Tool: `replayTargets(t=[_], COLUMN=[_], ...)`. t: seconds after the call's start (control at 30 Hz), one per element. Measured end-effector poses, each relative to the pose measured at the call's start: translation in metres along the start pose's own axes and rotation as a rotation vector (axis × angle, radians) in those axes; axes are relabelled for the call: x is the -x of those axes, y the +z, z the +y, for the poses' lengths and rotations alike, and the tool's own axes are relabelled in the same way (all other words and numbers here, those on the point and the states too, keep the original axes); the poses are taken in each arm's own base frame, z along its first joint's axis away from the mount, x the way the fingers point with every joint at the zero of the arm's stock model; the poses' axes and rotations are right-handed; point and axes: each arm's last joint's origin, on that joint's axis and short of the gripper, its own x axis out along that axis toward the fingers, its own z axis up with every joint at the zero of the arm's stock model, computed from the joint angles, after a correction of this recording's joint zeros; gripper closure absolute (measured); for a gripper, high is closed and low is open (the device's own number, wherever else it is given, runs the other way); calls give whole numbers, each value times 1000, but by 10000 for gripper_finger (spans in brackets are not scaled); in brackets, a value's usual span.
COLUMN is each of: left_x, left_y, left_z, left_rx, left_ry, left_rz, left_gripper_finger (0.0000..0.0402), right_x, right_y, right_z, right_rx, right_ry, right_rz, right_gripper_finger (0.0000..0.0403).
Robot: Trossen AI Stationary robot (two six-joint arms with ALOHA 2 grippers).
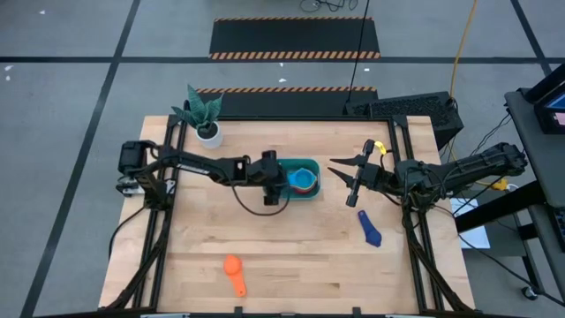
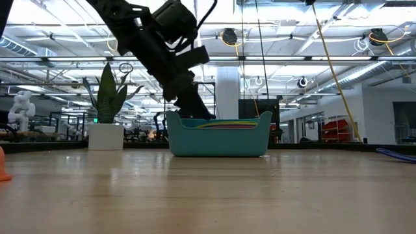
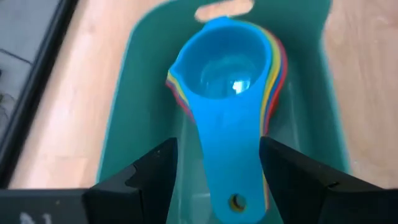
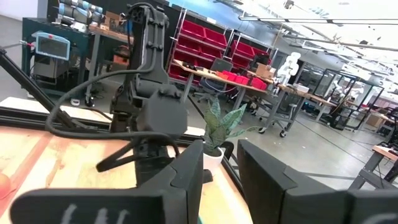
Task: Nest measuring cups in basket
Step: Stack the light blue measuring cup on top of the green measuring cup inside the light blue bin
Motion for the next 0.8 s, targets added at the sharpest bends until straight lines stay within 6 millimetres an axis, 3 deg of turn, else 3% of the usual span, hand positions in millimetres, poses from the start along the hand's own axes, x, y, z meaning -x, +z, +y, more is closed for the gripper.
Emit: replayTargets(t=[0.37, 0.8], left_x=[-2, -2], left_y=[-8, -8], left_z=[7, 10], left_rx=[93, 98], left_ry=[-177, -171], left_rz=[24, 18], left_gripper_finger=[171, 172], right_x=[0, 0], right_y=[0, 0], right_z=[0, 0], right_rx=[0, 0], right_ry=[0, 0], right_rz=[0, 0], right_gripper_finger=[312, 312])
